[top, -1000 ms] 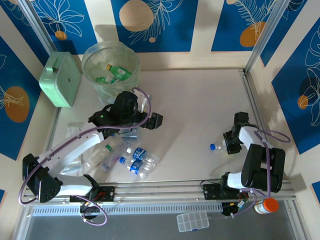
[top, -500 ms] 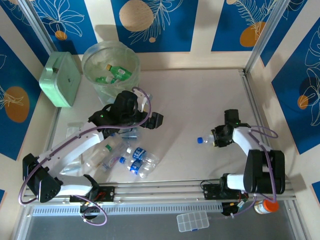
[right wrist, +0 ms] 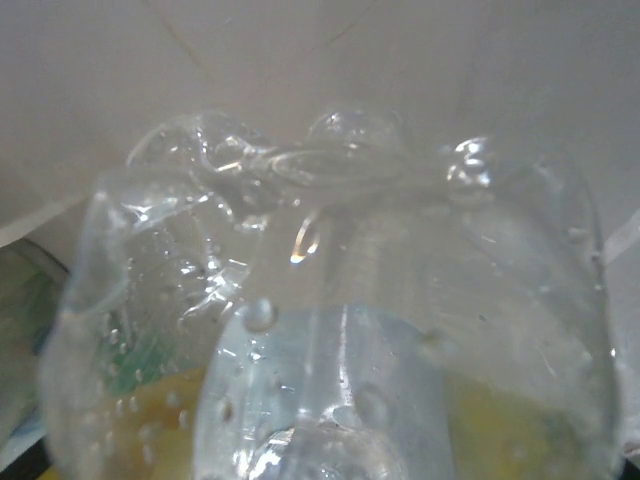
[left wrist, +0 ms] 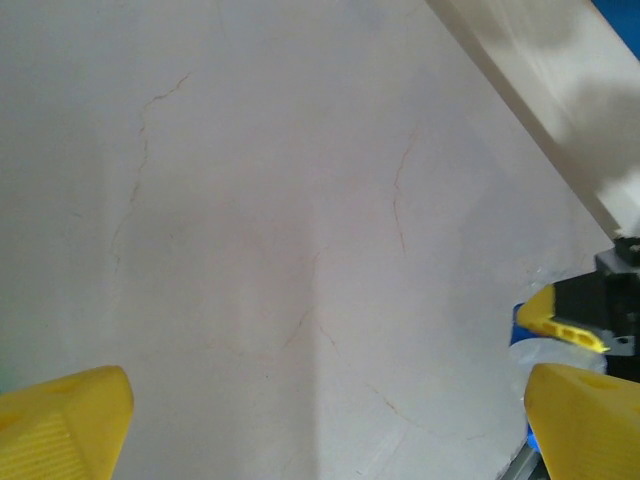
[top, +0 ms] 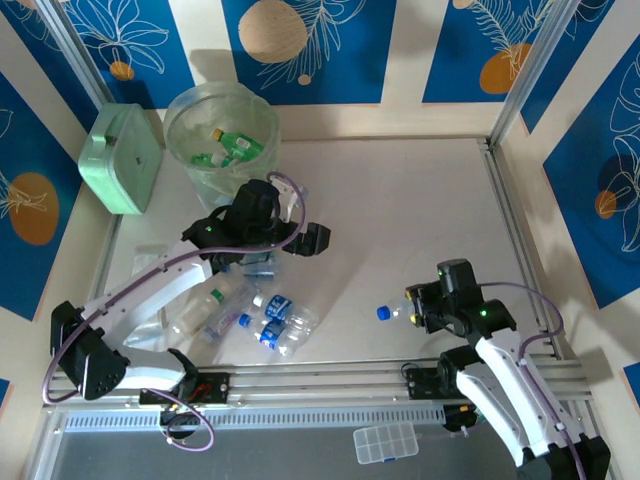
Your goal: Put the plastic bottles in the bin
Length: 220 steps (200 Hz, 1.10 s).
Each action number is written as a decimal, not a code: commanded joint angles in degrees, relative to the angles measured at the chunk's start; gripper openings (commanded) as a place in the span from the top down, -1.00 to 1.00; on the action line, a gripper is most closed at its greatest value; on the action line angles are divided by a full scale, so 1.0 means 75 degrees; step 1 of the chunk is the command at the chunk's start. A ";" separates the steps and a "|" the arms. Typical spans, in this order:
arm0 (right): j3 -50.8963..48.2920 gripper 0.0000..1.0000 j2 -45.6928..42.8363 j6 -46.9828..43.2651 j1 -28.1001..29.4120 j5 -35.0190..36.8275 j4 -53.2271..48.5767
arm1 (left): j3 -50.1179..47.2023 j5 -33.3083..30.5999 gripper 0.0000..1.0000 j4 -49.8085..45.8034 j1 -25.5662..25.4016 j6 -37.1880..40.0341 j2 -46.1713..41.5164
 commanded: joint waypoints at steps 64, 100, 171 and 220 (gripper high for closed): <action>0.2535 0.44 0.3539 -0.2314 -0.0365 -0.1148 0.3381 | 0.0421 0.1803 -0.98 0.0290 -0.0031 -0.0553 0.0091; 0.3222 0.44 0.4072 -0.3425 0.0058 -0.1840 0.4086 | -0.0329 0.3324 -0.92 0.1425 -0.0092 -0.1213 0.0106; 0.2972 0.45 0.3643 -0.3211 0.0937 -0.2020 0.4454 | -0.0945 0.3702 -0.81 0.2706 -0.0423 -0.1737 0.0824; 0.2960 0.44 0.3377 -0.3278 0.1178 -0.1676 0.4213 | -0.0915 0.4047 -0.16 0.3215 -0.0528 -0.2030 0.1189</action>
